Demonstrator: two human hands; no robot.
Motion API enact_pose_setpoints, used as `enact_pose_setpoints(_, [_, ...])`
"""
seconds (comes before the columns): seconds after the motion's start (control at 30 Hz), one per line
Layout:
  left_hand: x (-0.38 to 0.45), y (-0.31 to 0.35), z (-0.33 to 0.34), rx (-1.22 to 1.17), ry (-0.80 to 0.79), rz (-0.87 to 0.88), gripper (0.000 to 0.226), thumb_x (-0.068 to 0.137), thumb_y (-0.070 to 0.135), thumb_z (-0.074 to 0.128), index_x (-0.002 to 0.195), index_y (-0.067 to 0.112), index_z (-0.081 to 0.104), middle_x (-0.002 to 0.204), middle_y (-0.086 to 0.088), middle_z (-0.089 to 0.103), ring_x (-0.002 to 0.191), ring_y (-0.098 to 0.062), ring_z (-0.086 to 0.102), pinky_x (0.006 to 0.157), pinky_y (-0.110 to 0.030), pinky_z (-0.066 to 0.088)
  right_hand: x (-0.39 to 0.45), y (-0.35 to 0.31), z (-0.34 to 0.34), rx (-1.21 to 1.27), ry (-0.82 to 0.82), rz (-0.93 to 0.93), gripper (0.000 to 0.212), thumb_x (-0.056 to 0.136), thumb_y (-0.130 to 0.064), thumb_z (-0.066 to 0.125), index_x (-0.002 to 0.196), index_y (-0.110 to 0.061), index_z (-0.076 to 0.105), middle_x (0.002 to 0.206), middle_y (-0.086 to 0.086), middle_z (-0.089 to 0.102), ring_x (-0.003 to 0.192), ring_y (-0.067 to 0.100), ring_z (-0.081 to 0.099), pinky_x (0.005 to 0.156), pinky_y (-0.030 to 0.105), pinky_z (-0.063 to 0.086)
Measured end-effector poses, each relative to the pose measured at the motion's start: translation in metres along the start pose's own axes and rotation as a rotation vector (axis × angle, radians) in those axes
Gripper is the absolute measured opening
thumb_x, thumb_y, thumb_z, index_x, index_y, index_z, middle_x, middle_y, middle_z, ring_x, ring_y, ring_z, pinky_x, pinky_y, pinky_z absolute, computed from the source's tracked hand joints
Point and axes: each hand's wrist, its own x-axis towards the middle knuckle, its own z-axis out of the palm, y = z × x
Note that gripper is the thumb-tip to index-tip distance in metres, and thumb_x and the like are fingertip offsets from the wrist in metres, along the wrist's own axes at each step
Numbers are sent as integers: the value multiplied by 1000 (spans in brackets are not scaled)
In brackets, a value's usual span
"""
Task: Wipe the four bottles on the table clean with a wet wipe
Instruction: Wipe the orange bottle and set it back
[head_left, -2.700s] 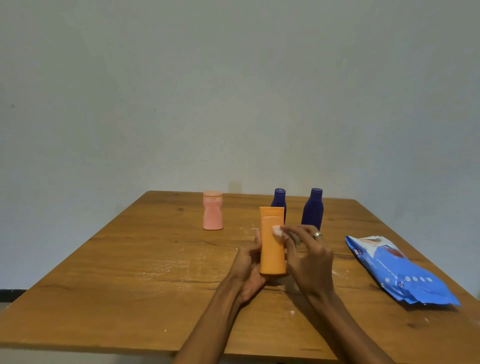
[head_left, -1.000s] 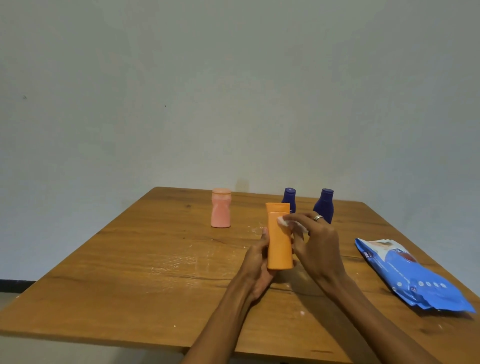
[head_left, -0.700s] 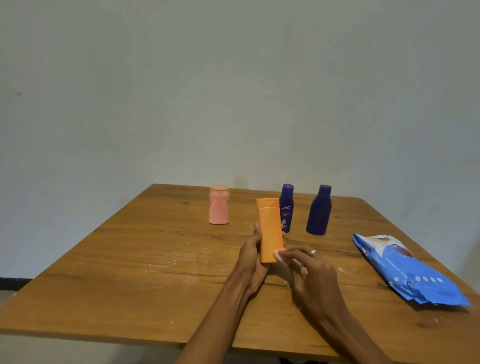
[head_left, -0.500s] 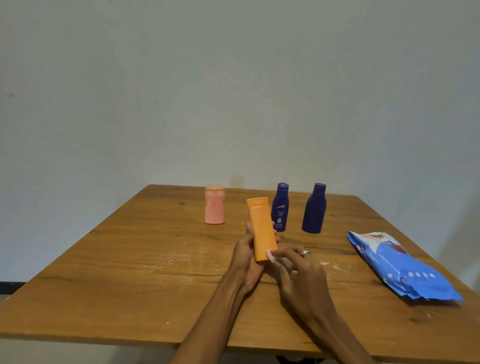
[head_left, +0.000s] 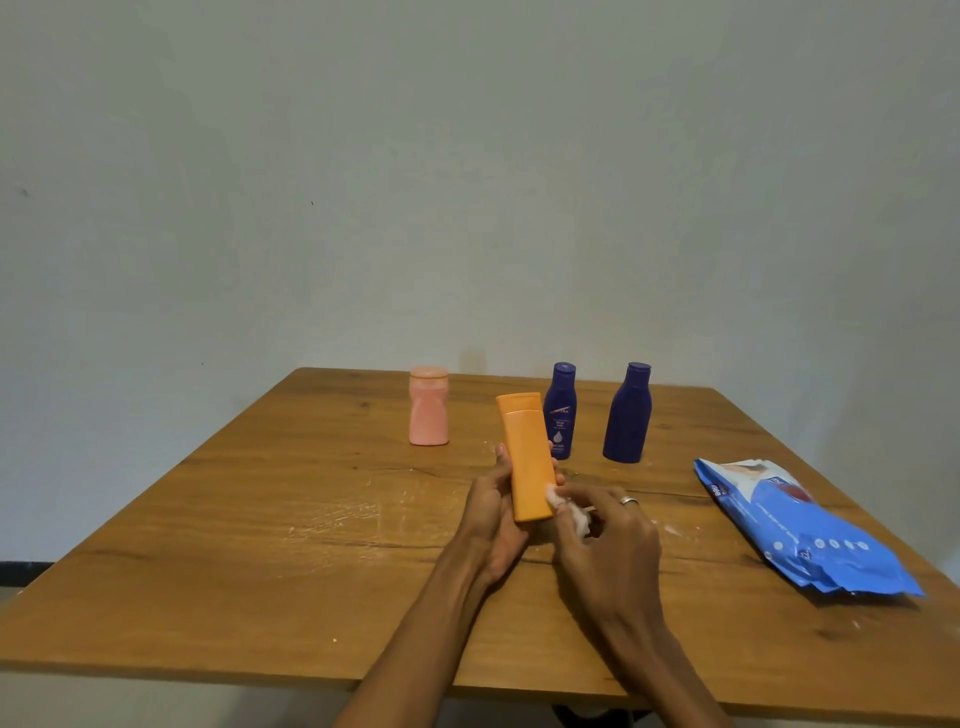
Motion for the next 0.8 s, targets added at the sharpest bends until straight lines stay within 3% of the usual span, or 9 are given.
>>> enact_pose_setpoints(0.1, [0, 0, 1, -8, 8, -4, 59, 100, 49, 43, 137, 4, 51, 111, -21, 69, 102, -31, 65, 100, -54, 48, -2, 0, 1, 1, -8, -17, 23, 93, -30, 64, 115, -38, 63, 115, -13, 61, 100, -2, 59, 78, 24, 59])
enact_pose_setpoints(0.2, [0, 0, 1, -25, 5, -15, 60, 100, 49, 45, 135, 1, 51, 107, -20, 69, 99, -30, 66, 91, -49, 53, -8, -7, 4, -20, -118, -119, 26, 95, -30, 61, 121, -33, 63, 122, -9, 57, 108, 2, 58, 84, 25, 58])
enact_pose_setpoints(0.33, [-3, -2, 4, 15, -10, -47, 60, 99, 50, 47, 132, 1, 54, 106, -19, 70, 95, -29, 69, 89, -46, 55, -9, -13, 4, -43, -192, -227, 27, 94, -30, 64, 121, -30, 67, 111, -16, 53, 97, -3, 57, 82, 18, 55])
enact_pose_setpoints(0.43, [-2, -1, 2, 20, -13, -54, 59, 99, 49, 47, 136, 3, 51, 113, -20, 69, 101, -32, 68, 85, -48, 56, -7, -11, 2, -3, -141, -181, 24, 93, -31, 64, 117, -32, 67, 111, -14, 54, 98, -3, 57, 80, 20, 56])
enact_pose_setpoints(0.63, [4, -5, -3, 101, -30, -55, 51, 102, 48, 42, 135, 10, 52, 131, -22, 63, 120, -38, 61, 105, -62, 43, 5, -3, 2, 60, 86, 23, 22, 94, -27, 64, 115, -33, 66, 111, -9, 61, 98, -4, 57, 70, 9, 50])
enact_pose_setpoints(0.8, [3, -5, -3, 110, -20, -48, 52, 102, 47, 44, 134, 7, 52, 124, -20, 67, 116, -35, 63, 101, -55, 48, -1, -10, 5, 27, -29, -113, 26, 96, -25, 61, 121, -29, 64, 116, -8, 56, 104, 2, 57, 80, 21, 57])
